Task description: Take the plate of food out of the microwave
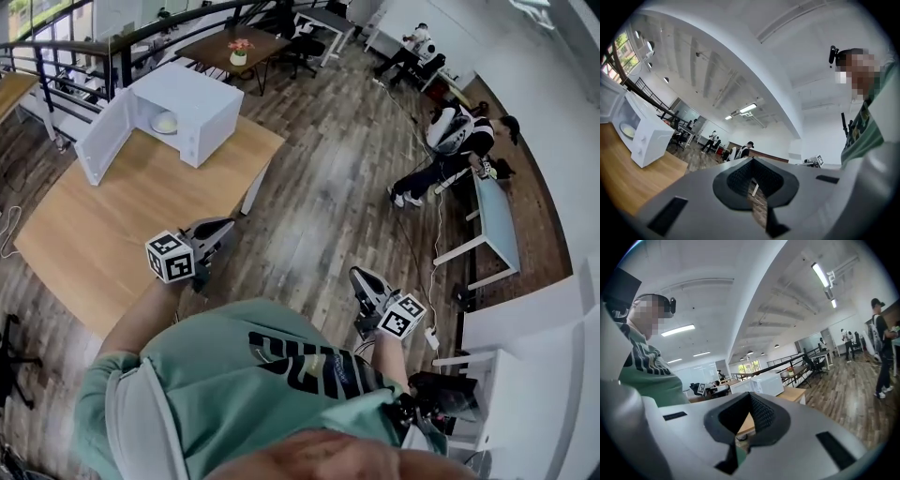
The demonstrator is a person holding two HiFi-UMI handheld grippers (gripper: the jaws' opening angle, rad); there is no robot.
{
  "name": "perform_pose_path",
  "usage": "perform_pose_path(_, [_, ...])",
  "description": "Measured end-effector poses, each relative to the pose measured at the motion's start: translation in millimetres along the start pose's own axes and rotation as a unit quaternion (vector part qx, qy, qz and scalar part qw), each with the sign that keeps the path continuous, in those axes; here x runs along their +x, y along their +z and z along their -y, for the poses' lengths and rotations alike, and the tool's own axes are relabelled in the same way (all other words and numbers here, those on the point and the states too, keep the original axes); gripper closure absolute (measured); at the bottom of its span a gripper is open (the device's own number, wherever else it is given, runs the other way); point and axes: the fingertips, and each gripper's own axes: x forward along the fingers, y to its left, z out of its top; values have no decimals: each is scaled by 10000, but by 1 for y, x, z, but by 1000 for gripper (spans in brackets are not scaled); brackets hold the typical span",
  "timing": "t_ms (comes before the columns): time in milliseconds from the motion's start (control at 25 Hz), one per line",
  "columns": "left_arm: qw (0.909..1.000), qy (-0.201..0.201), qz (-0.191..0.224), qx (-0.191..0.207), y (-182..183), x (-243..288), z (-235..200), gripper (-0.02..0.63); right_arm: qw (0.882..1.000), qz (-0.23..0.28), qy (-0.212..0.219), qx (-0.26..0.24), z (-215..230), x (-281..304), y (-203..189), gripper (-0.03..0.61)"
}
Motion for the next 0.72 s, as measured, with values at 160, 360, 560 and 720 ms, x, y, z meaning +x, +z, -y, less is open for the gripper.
perform_pose_path(160, [10000,8,-27,-57,21,-5,-52,609,9998,-133,132,-20,0,60,12,572])
perform_pose_path(360, [9996,98,-36,-277,19,-1,-103,609,9985,-417,363,38,20,122,10,572])
perform_pose_path(560, [9975,610,28,-359,13,-4,-142,608,9951,-623,758,115,60,169,10,572])
perform_pose_path(720, [9910,1288,165,-315,15,-2,-164,609,9883,-649,1373,173,99,204,17,572])
